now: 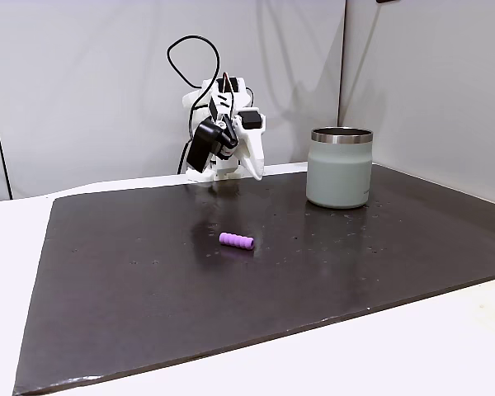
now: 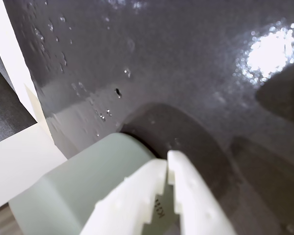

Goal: Grasp a pengrip and put it in the cup.

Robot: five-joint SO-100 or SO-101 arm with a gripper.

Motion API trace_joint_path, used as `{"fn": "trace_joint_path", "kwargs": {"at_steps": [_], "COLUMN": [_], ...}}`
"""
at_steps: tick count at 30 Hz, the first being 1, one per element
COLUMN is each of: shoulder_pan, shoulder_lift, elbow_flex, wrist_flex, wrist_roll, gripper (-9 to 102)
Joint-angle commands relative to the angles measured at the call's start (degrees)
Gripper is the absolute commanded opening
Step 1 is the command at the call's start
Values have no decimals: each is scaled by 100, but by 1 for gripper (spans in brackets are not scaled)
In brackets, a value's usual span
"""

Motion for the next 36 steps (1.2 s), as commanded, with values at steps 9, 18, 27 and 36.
{"fn": "trace_joint_path", "kwargs": {"at_steps": [9, 18, 27, 36], "shoulder_pan": [18, 220, 1512, 2285], "shoulder_lift": [70, -2461, -6346, -9536], "elbow_flex": [-352, -2619, -4948, -7084], "wrist_flex": [149, 88, -308, -246], "wrist_roll": [44, 589, 1011, 1055], "gripper": [0, 0, 0, 0]}}
